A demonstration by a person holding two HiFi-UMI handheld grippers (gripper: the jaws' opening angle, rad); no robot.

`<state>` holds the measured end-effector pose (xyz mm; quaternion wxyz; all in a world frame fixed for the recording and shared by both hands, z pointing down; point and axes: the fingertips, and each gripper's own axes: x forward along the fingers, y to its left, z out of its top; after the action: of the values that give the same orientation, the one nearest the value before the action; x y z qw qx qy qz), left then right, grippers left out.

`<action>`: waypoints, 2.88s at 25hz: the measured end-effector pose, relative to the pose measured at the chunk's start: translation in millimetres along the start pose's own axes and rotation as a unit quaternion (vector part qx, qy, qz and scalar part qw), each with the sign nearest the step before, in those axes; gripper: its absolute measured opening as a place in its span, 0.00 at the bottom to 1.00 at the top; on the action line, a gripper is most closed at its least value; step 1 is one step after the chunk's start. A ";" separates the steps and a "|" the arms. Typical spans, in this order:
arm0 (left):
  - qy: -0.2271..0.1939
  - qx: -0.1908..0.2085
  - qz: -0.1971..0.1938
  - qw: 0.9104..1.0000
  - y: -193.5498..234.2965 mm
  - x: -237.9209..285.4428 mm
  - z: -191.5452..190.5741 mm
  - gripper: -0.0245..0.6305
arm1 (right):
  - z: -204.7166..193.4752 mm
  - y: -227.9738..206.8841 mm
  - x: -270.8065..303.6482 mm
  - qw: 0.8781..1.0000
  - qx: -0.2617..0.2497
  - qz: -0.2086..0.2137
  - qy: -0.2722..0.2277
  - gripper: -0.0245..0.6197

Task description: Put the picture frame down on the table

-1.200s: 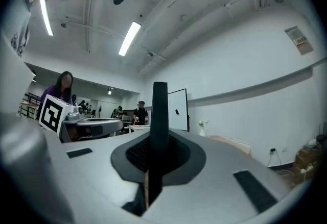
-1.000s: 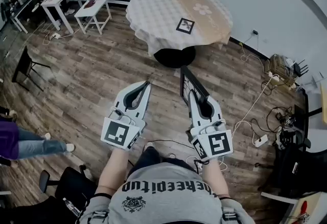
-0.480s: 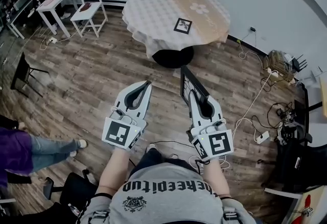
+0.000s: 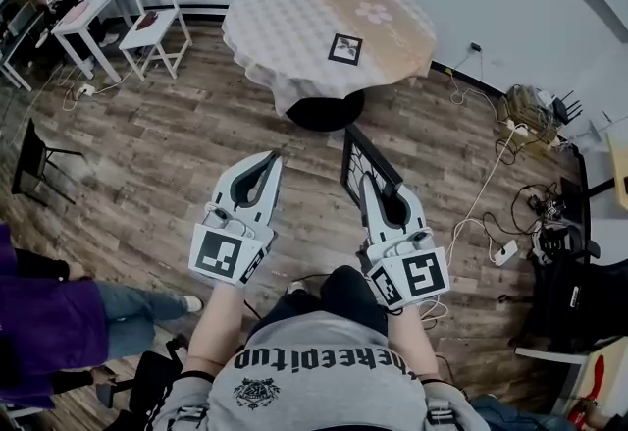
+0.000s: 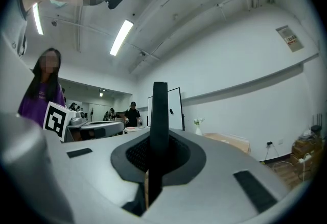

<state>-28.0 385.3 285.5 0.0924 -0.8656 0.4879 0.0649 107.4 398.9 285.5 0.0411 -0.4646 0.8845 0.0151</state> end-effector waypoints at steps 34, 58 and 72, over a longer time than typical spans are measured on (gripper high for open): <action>0.002 0.013 0.059 0.998 101.6 275.7 -52.6 0.06 | -6.2 -228.3 224.8 0.998 0.009 0.063 -0.006 0.06; 0.019 -0.008 -0.015 1.000 274.7 377.3 -103.1 0.06 | -39.7 -244.9 412.0 0.999 0.026 -0.017 0.017 0.06; 0.007 -0.013 -0.092 0.996 339.2 422.1 -126.1 0.06 | -61.9 -244.6 477.3 0.996 0.026 -0.088 0.020 0.06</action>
<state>-98.1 -166.3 290.2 0.0834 -0.9084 0.4059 0.0558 35.4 -135.7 308.6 0.0371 -0.5395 0.8409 -0.0209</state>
